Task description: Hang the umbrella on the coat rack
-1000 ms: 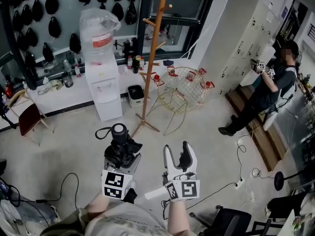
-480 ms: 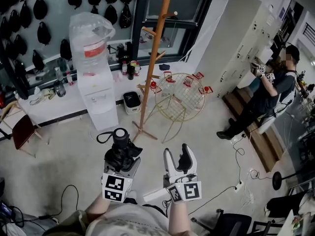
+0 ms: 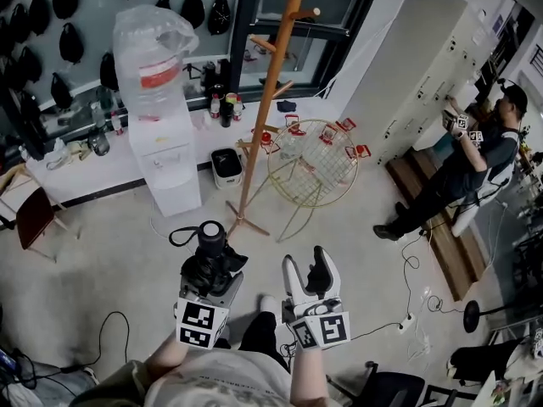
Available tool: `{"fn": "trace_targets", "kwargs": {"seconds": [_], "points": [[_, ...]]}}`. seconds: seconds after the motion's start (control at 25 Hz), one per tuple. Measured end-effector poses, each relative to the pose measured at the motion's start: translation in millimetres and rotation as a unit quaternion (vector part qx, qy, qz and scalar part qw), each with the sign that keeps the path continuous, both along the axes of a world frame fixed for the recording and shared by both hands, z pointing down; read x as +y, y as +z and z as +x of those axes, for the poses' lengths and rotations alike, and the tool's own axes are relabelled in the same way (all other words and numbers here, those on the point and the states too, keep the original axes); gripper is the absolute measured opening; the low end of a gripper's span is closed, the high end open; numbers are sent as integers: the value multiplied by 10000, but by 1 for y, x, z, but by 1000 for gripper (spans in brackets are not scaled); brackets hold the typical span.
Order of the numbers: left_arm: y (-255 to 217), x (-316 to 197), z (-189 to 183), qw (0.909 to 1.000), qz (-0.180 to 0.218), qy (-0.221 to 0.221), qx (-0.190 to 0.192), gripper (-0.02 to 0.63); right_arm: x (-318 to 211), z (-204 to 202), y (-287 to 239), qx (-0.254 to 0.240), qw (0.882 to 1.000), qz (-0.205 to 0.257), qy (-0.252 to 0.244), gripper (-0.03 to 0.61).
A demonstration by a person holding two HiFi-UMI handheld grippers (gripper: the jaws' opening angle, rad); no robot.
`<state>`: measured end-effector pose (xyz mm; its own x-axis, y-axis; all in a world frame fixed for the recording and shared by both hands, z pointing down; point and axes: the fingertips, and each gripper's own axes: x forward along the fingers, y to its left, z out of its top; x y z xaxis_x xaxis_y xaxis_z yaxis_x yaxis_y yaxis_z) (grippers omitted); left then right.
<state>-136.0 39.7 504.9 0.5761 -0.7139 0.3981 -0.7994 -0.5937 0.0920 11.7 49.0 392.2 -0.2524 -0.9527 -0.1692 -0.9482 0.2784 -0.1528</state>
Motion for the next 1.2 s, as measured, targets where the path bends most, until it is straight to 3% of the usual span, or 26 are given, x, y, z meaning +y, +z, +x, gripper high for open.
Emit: {"fn": "trace_targets", "kwargs": {"seconds": [0.4, 0.76, 0.96, 1.2], "points": [[8, -49, 46, 9992, 52, -373, -133, 308, -65, 46, 5, -143, 9985, 97, -522, 272], [1, -108, 115, 9971, 23, -765, -48, 308, -132, 98, -5, -70, 9906, 217, -1347, 272], [7, -129, 155, 9964, -56, -844, -42, 308, -151, 111, -17, -59, 9729, 360, -2285, 272], [17, -150, 193, 9968, -70, -788, -116, 308, -165, 110, -22, -74, 9370, 329, -3476, 272]]}}
